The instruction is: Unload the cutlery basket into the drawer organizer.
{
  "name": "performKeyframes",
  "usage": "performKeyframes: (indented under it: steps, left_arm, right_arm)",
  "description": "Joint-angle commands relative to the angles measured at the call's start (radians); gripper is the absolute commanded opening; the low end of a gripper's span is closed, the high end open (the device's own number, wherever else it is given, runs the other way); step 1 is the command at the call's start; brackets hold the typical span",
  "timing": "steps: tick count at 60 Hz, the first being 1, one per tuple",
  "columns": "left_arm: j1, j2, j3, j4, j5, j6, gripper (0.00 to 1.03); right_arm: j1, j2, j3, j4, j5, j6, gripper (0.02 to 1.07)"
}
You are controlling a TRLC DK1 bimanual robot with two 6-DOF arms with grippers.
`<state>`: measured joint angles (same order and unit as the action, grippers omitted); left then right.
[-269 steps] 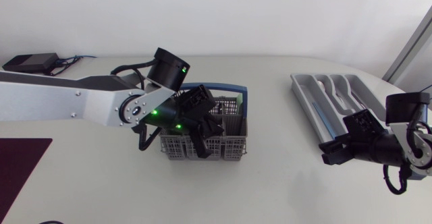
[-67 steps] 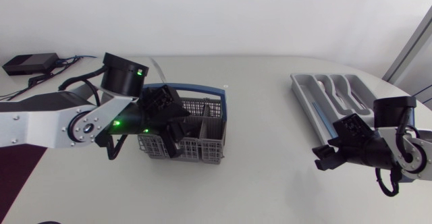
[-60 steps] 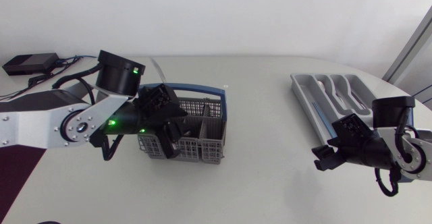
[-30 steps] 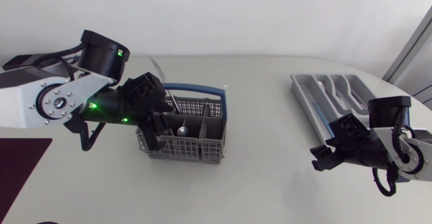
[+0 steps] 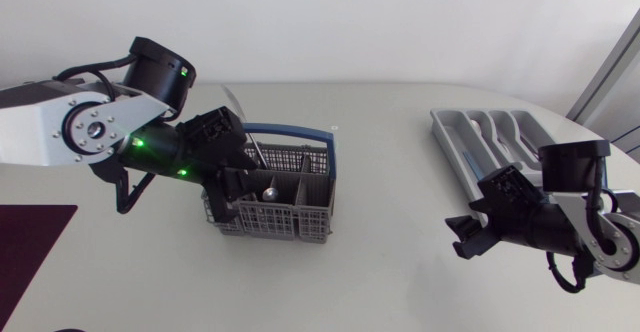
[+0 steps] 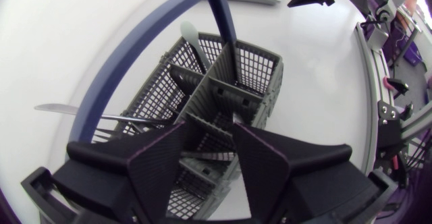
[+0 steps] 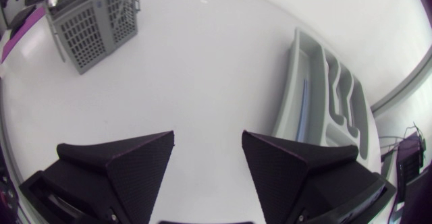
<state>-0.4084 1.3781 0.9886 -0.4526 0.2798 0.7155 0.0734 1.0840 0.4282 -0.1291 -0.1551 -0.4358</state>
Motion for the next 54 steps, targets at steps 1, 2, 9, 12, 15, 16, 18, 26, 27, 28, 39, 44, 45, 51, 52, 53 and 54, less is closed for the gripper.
performKeyframes:
  steps: [1, 2, 9, 12, 15, 16, 18, 26, 27, 28, 39, 44, 45, 51, 52, 53, 54]
  left_arm:
    - [0.008, 0.021, 0.008, -0.014, 0.013, 0.036, 0.5]
    - [0.008, 0.021, 0.005, -0.015, 0.018, 0.038, 0.5]
    - [0.014, 0.022, -0.002, -0.015, 0.029, 0.039, 0.5]
    - [0.016, 0.024, -0.008, -0.015, 0.03, 0.042, 0.5]
    - [0.016, 0.024, -0.015, -0.015, 0.03, 0.045, 0.5]
    - [0.016, 0.026, -0.016, -0.015, 0.03, 0.045, 0.5]
    - [0.016, 0.026, -0.019, -0.015, 0.03, 0.047, 0.5]
    - [0.016, 0.033, -0.015, -0.041, 0.033, 0.05, 0.5]
    - [0.016, 0.035, -0.015, -0.044, 0.035, 0.05, 0.5]
    - [0.016, 0.038, -0.011, -0.051, 0.038, 0.05, 0.5]
    - [0.01, 0.075, 0.015, -0.098, 0.062, 0.025, 0.5]
    - [0.005, 0.09, 0.015, -0.098, 0.065, 0.006, 0.5]
    - [0.003, 0.093, 0.015, -0.097, 0.065, -0.001, 0.5]
    - [0.005, 0.101, 0.021, -0.092, 0.07, -0.028, 0.5]
    - [0.006, 0.101, 0.022, -0.09, 0.076, -0.03, 0.5]
    - [0.008, 0.101, 0.022, -0.09, 0.079, -0.033, 0.5]
    - [0.008, 0.101, 0.024, -0.09, 0.084, -0.034, 0.5]
  right_arm:
    - [0.074, -0.053, -0.005, -0.037, -0.006, 0.043, 0.78]
    - [0.095, -0.059, -0.002, -0.044, -0.008, 0.049, 0.8]
    - [0.215, -0.095, -0.002, -0.052, -0.011, 0.074, 0.85]
    - [0.267, -0.104, 0.0, -0.05, -0.011, 0.089, 0.86]
    - [0.304, -0.107, 0.003, -0.044, -0.014, 0.103, 0.88]
    - [0.316, -0.107, 0.004, -0.04, -0.015, 0.109, 0.88]
    - [0.332, -0.105, 0.009, -0.037, -0.026, 0.114, 0.88]
    - [0.388, -0.079, 0.034, -0.027, -0.032, 0.141, 0.88]
    - [0.394, -0.075, 0.038, -0.027, -0.031, 0.143, 0.88]
    - [0.401, -0.07, 0.041, -0.027, -0.031, 0.147, 0.88]
    - [0.457, -0.047, 0.075, -0.03, -0.008, 0.175, 0.88]
    - [0.473, -0.041, 0.078, -0.027, 0.005, 0.183, 0.88]
    - [0.476, -0.039, 0.078, -0.029, 0.006, 0.183, 0.88]
    - [0.479, -0.038, 0.075, -0.029, 0.011, 0.183, 0.88]
    - [0.479, -0.038, 0.075, -0.029, 0.011, 0.183, 0.88]
    - [0.479, -0.038, 0.075, -0.029, 0.011, 0.183, 0.88]
    - [0.479, -0.038, 0.073, -0.029, 0.012, 0.183, 0.88]
